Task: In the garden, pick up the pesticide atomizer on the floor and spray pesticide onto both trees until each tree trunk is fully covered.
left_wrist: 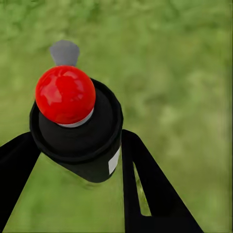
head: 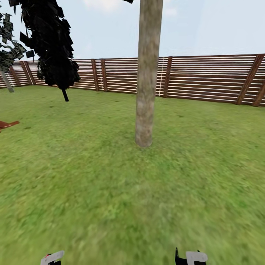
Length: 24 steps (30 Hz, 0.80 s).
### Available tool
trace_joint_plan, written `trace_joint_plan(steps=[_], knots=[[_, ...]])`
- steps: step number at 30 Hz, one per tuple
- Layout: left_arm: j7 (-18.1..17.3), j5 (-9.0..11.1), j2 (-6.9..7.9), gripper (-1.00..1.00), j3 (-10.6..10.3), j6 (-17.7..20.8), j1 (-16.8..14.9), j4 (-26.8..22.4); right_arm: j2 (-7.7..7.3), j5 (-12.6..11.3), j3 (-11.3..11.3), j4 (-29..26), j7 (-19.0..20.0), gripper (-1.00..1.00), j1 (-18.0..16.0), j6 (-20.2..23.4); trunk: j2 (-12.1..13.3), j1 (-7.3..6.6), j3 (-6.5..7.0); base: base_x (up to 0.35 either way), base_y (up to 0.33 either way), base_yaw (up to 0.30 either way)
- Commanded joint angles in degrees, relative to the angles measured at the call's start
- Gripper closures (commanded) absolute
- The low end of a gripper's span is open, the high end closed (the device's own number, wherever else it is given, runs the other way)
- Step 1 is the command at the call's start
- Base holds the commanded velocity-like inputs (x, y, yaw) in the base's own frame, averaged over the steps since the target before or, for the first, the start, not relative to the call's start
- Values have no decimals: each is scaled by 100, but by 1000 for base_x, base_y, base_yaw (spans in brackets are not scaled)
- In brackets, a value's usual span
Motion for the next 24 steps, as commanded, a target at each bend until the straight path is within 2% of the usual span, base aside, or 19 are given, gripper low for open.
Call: trace_joint_plan(steps=[1,17,19,21,24], knots=[[13,-60,1,100,42,-20,-5,9,1,61,-34,4,-37,-100,-3,-6,-2,3,-5,338,0,0],[5,-60,-8,100,33,-27,-5,12,-30,51,-49,-46,-37,-100,-3,-6,-2,3,-5,338,0,0],[4,-60,-8,100,33,-27,-5,12,-75,33,-64,-293,-39,-100,-6,-13,-2,3,-5,338,0,0],[4,-60,-8,100,33,-31,-5,12,-51,60,-25,-547,-17,-100,-4,-7,-2,3,-5,338,0,0],[4,-60,-14,100,33,-34,-5,12,-62,94,-5,-321,-10,-100,-3,-12,-2,3,-5,338,0,0]])
